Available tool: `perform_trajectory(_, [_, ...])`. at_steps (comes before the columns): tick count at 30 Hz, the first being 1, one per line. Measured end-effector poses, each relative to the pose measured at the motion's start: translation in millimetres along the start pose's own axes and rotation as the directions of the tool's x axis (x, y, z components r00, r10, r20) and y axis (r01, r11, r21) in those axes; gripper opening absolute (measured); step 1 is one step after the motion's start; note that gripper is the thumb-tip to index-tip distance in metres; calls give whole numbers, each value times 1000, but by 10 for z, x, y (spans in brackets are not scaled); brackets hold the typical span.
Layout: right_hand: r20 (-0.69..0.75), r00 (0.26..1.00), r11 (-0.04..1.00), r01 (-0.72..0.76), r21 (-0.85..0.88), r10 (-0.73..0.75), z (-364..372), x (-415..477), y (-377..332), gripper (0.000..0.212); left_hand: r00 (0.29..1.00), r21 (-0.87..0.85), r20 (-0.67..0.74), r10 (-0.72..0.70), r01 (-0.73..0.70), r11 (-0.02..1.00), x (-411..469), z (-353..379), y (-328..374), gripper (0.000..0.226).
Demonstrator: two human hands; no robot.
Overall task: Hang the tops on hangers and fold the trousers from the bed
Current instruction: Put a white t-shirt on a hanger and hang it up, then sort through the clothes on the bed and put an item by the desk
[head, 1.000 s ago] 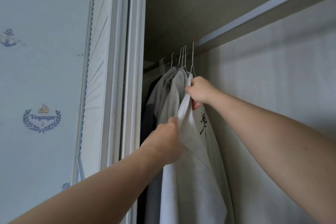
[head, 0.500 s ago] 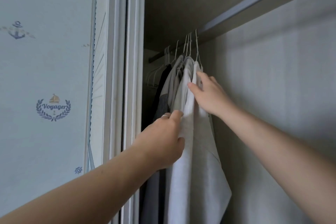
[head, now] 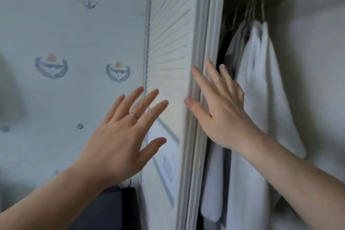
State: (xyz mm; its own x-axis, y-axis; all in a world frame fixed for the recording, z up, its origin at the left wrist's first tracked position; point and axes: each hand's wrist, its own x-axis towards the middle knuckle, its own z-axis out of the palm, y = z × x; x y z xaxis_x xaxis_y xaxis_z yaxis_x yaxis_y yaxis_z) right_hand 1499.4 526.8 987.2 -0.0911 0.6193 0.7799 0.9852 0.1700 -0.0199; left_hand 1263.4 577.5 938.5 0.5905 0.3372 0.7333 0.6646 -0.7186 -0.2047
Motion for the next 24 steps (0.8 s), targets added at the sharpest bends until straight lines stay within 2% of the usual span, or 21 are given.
perform_trajectory(7, [195,978,996,59,63,-70,558,-626,-1595,73,952,13,146,-270,271,962,-1832,-510,-653,75])
perform_trajectory(10, [308,943,984,79,161,-126,824,-991,-2445,72,900,19,203,-385,390,921,-2706,-873,-891,75])
perform_trajectory(14, [426,863,944,155,290,-272,1188,-1450,-3613,73,808,98,256,-531,525,846,-4038,-1343,-1141,75])
perform_trajectory(17, [479,795,901,185,393,-372,1430,-1682,-4418,75,666,162,274,-694,680,716,-5025,-1755,-1272,75])
perform_trajectory(21, [501,676,802,232,550,-540,1779,-1997,-5409,75,401,255,241,-884,853,456,-6139,-2271,-1256,78])
perform_trajectory(24, [492,576,712,245,658,-653,2048,-2251,-6113,76,207,303,192,-959,917,259,-6786,-2549,-1154,80])
